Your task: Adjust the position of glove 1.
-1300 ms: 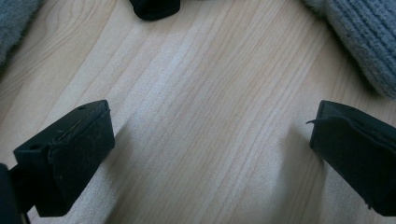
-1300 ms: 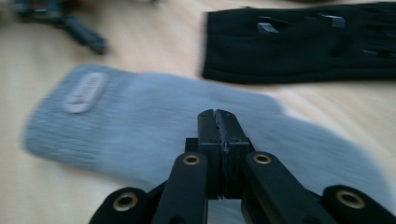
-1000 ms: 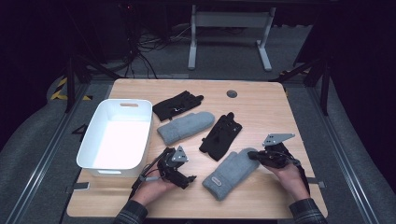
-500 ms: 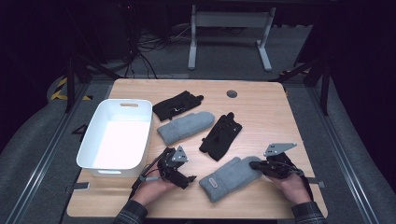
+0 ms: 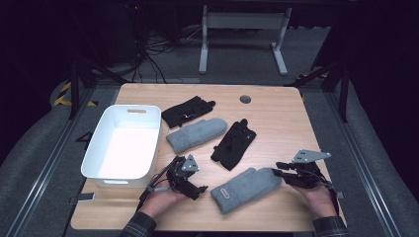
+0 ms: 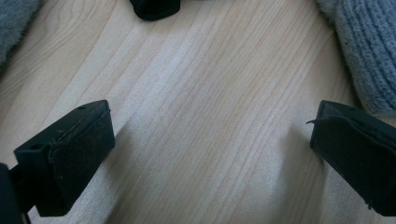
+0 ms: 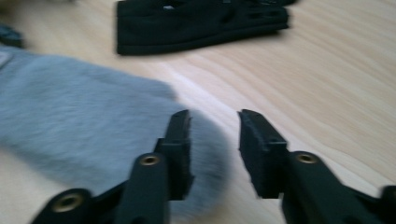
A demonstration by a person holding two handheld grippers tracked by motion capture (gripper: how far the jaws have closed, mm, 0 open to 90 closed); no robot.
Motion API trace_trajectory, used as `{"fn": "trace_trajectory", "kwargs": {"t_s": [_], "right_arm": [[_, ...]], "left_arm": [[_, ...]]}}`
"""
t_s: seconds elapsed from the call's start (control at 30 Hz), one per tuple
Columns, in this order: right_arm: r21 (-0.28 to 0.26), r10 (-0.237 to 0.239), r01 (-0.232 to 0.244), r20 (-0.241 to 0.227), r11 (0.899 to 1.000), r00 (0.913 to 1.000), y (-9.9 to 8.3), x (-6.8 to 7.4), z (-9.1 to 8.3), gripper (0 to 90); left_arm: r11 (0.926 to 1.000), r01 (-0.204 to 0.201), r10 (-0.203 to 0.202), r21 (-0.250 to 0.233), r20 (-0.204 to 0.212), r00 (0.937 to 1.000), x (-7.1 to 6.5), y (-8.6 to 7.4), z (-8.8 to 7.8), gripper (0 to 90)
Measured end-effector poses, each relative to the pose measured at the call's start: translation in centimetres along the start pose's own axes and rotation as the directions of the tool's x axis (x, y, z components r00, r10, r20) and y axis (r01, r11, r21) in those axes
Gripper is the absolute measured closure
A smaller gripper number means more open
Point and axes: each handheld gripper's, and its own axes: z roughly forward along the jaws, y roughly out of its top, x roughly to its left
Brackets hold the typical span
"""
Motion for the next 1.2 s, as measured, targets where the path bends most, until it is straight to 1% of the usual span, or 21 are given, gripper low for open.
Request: {"fn": "trace_trajectory", "kwargs": {"t_s": [0.07, 0.17, 0.2, 0.23, 0.27, 0.33, 0.37, 0.4, 0.53, 0.6, 0.7, 0.73, 0.77, 0.83, 0.93, 0.97, 1.03, 1.07, 1.1, 1.13, 1.2], "right_arm": [[-0.002, 0.026, -0.026, 0.034, 1.0, 0.9991, -0.4, -0.8, -0.2, 54.4], [0.008, 0.062, -0.063, 0.083, 0.998, 0.9946, -1.1, -2.2, -0.1, 43.6], [0.015, 0.087, -0.088, 0.09, 0.996, 0.9922, -1.4, -2.6, 0.0, 39.1], [0.015, 0.087, -0.088, 0.09, 0.996, 0.9922, -1.4, -2.6, 0.0, 39.1], [0.021, 0.105, -0.108, 0.108, 0.994, 0.9886, -1.6, -3.1, 0.1, 35.7], [0.019, 0.123, -0.127, 0.132, 0.992, 0.9835, -2.0, -3.8, 0.2, 32.8], [-0.007, 0.125, -0.126, 0.166, 0.992, 0.9781, -2.3, -4.3, 0.3, 29.5], [-0.007, 0.125, -0.126, 0.166, 0.992, 0.9781, -2.3, -4.3, 0.3, 29.5], [-0.005, 0.143, -0.146, 0.231, 0.989, 0.9624, -2.8, -4.9, 1.0, 19.3], [0.008, 0.145, -0.152, 0.243, 0.988, 0.9591, -2.9, -5.1, 1.4, 16.5], [0.013, 0.151, -0.159, 0.251, 0.987, 0.9562, -3.0, -5.2, 1.6, 16.3], [0.025, 0.152, -0.164, 0.264, 0.986, 0.9526, -3.1, -5.3, 1.9, 16.3], [0.032, 0.149, -0.163, 0.265, 0.986, 0.9526, -3.2, -5.3, 2.0, 15.4], [0.023, 0.168, -0.179, 0.251, 0.984, 0.9533, -3.4, -5.5, 2.1, 15.0], [0.014, 0.174, -0.183, 0.249, 0.983, 0.9528, -3.5, -5.6, 2.1, 13.1], [0.008, 0.174, -0.182, 0.248, 0.983, 0.9529, -3.6, -5.6, 2.1, 12.6], [0.008, 0.174, -0.182, 0.248, 0.983, 0.953, -3.6, -5.6, 2.2, 12.5], [0.008, 0.175, -0.182, 0.248, 0.983, 0.9529, -3.6, -5.6, 2.2, 12.5], [0.008, 0.175, -0.182, 0.248, 0.983, 0.9529, -3.6, -5.6, 2.2, 12.5], [0.008, 0.175, -0.183, 0.248, 0.983, 0.9527, -3.6, -5.6, 2.2, 12.5], [0.008, 0.175, -0.183, 0.249, 0.983, 0.9526, -3.6, -5.6, 2.2, 12.4]], "left_arm": [[1.0, 0.0, 0.0, 0.0, 0.0, 1.0, 0.0, 0.0, 0.0, 0.3], [1.0, 0.0, 0.0, 0.0, 0.001, 1.0, 0.0, 0.0, 0.0, 0.3], [1.0, 0.0, 0.0, 0.0, 0.0, 1.0, 0.0, 0.0, 0.0, 0.4], [1.0, 0.0, 0.0, 0.0, 0.0, 1.0, 0.0, 0.0, 0.0, 0.3], [1.0, -0.002, 0.002, -0.001, 0.002, 1.0, 0.0, 0.0, 0.0, 0.3], [1.0, -0.003, 0.003, 0.0, 0.002, 1.0, 0.0, 0.0, 0.0, 0.3], [1.0, -0.003, 0.003, 0.0, 0.003, 1.0, 0.0, 0.0, 0.0, 0.3], [1.0, -0.003, 0.003, 0.0, 0.003, 1.0, 0.0, 0.0, 0.0, 0.3], [1.0, -0.004, 0.004, 0.0, 0.003, 1.0, 0.0, 0.0, 0.0, 0.3], [1.0, -0.004, 0.004, 0.0, 0.002, 1.0, 0.0, 0.0, 0.0, 0.3], [1.0, -0.003, 0.003, -0.001, 0.001, 1.0, 0.0, 0.0, 0.0, 0.6], [1.0, 0.003, -0.003, 0.0, 0.001, 1.0, 0.0, 0.0, -0.1, 1.4], [1.0, 0.003, -0.003, -0.001, -0.003, 1.0, 0.0, 0.1, -0.1, 3.0], [1.0, 0.004, -0.004, 0.0, -0.007, 1.0, 0.1, 0.1, -0.3, 5.7], [0.9999, 0.009, -0.009, 0.007, -0.009, 0.9999, 0.1, 0.2, -0.4, 8.4], [0.9998, 0.013, -0.012, 0.018, -0.005, 0.9999, 0.2, 0.3, -0.4, 9.5], [0.9994, 0.012, -0.011, 0.031, -0.014, 0.9998, 0.3, 0.5, -0.5, 12.1], [0.999, 0.022, -0.022, 0.04, -0.011, 0.9997, 0.3, 0.6, -0.6, 12.7], [0.999, 0.022, -0.022, 0.04, -0.011, 0.9997, 0.3, 0.6, -0.6, 13.5], [0.9985, 0.038, -0.037, 0.039, -0.017, 0.9992, 0.5, 0.8, -0.7, 13.9], [0.9983, 0.053, -0.052, 0.023, -0.014, 0.9985, 0.6, 1.0, -0.9, 15.0]]}}
